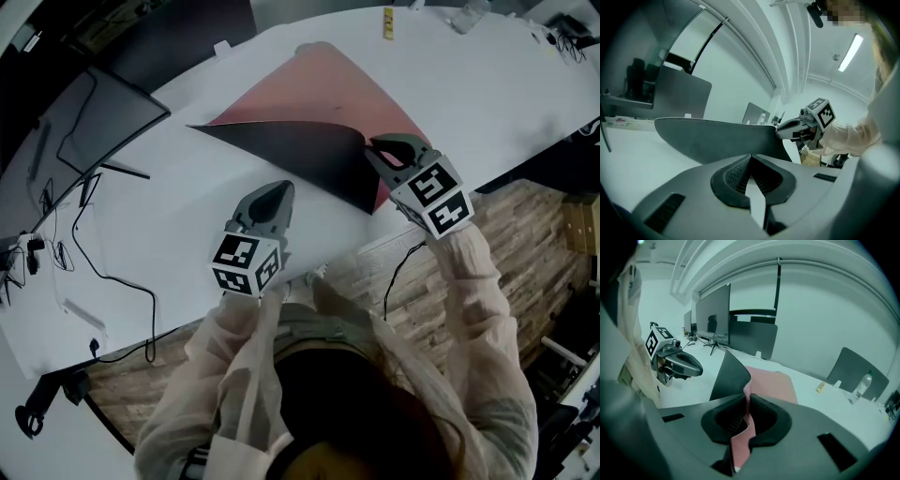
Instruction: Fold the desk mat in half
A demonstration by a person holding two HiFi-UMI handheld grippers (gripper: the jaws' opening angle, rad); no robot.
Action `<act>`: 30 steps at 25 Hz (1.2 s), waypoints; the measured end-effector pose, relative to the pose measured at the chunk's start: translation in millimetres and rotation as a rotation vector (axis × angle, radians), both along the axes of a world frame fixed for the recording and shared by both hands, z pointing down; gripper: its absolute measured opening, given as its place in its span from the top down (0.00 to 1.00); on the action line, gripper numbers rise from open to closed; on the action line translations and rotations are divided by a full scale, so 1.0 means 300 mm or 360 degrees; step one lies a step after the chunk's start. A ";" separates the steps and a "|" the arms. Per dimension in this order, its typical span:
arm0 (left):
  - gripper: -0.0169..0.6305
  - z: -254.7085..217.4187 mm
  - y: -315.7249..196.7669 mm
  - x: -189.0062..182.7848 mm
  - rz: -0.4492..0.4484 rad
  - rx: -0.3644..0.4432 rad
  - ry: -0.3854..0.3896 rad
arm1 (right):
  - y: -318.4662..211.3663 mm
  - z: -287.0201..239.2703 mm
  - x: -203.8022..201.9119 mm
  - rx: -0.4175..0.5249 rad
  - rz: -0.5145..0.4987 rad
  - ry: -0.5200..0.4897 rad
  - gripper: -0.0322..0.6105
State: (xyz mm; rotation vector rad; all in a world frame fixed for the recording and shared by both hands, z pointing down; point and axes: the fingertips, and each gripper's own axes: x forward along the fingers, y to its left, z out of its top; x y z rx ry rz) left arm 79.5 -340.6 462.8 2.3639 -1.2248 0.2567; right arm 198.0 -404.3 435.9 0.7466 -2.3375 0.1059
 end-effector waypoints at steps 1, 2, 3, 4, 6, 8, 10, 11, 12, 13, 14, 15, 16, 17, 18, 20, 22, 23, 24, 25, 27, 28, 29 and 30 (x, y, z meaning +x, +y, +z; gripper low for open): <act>0.94 0.000 -0.006 0.004 0.0000 0.0000 -0.0003 | -0.012 -0.001 0.018 0.0005 0.0023 -0.0008 0.87; 0.94 0.002 -0.012 0.010 0.0001 -0.0001 -0.0006 | -0.024 -0.001 0.038 0.0009 0.0045 -0.0017 0.87; 0.94 0.004 -0.018 0.015 0.0004 -0.0005 -0.0011 | -0.038 0.000 0.060 0.0014 0.0068 -0.0027 0.87; 0.94 0.008 -0.022 0.020 0.0007 -0.0010 -0.0018 | -0.052 0.002 0.083 0.0018 0.0094 -0.0035 0.87; 0.94 0.018 -0.027 0.030 0.0016 -0.0023 -0.0035 | -0.078 0.007 0.130 0.0029 0.0155 -0.0043 0.87; 0.94 0.025 -0.031 0.040 0.0022 -0.0035 -0.0049 | -0.101 0.010 0.175 0.0053 0.0214 -0.0043 0.87; 0.94 0.030 -0.037 0.053 0.0031 -0.0046 -0.0061 | -0.122 0.021 0.221 0.0064 0.0281 -0.0045 0.87; 0.94 0.032 -0.040 0.061 0.0037 -0.0050 -0.0067 | -0.131 0.031 0.245 0.0064 0.0316 -0.0044 0.87; 0.94 0.035 -0.042 0.068 0.0045 -0.0056 -0.0073 | -0.139 0.045 0.268 0.0062 0.0350 -0.0038 0.87; 0.94 0.039 -0.043 0.074 0.0053 -0.0062 -0.0080 | -0.144 0.064 0.291 0.0057 0.0381 -0.0028 0.87; 0.94 0.043 -0.044 0.081 0.0060 -0.0068 -0.0085 | -0.149 0.088 0.314 0.0050 0.0413 -0.0014 0.87; 0.94 0.048 -0.045 0.087 0.0067 -0.0073 -0.0090 | -0.152 0.115 0.338 0.0037 0.0447 0.0000 0.87; 0.94 0.053 -0.046 0.093 0.0073 -0.0077 -0.0094 | -0.154 0.143 0.362 0.0017 0.0484 0.0011 0.87; 0.94 0.057 -0.047 0.100 0.0079 -0.0080 -0.0098 | -0.155 0.169 0.384 -0.0007 0.0519 0.0016 0.87; 0.94 0.060 -0.048 0.107 0.0085 -0.0083 -0.0100 | -0.157 0.192 0.405 -0.0028 0.0550 0.0020 0.87; 0.94 0.066 -0.052 0.121 0.0097 -0.0086 -0.0103 | -0.165 0.222 0.446 -0.0042 0.0596 0.0043 0.87; 0.94 0.072 -0.056 0.132 0.0108 -0.0089 -0.0106 | -0.173 0.236 0.476 -0.0042 0.0636 0.0061 0.87; 0.94 0.075 -0.058 0.137 0.0112 -0.0091 -0.0108 | -0.176 0.241 0.488 -0.0044 0.0654 0.0063 0.87; 0.94 0.076 -0.059 0.142 0.0117 -0.0091 -0.0108 | -0.178 0.247 0.498 -0.0045 0.0670 0.0065 0.87; 0.94 0.077 -0.059 0.148 0.0121 -0.0092 -0.0109 | -0.178 0.253 0.507 -0.0047 0.0681 0.0070 0.87; 0.94 0.076 -0.059 0.162 0.0128 -0.0090 -0.0110 | -0.174 0.269 0.525 -0.0051 0.0697 0.0086 0.87; 0.94 0.076 -0.059 0.167 0.0130 -0.0089 -0.0110 | -0.172 0.278 0.532 -0.0057 0.0705 0.0091 0.87; 0.94 0.076 -0.060 0.172 0.0131 -0.0088 -0.0110 | -0.171 0.289 0.539 -0.0067 0.0714 0.0094 0.87; 0.94 0.077 -0.061 0.174 0.0131 -0.0088 -0.0111 | -0.170 0.301 0.545 -0.0077 0.0724 0.0097 0.87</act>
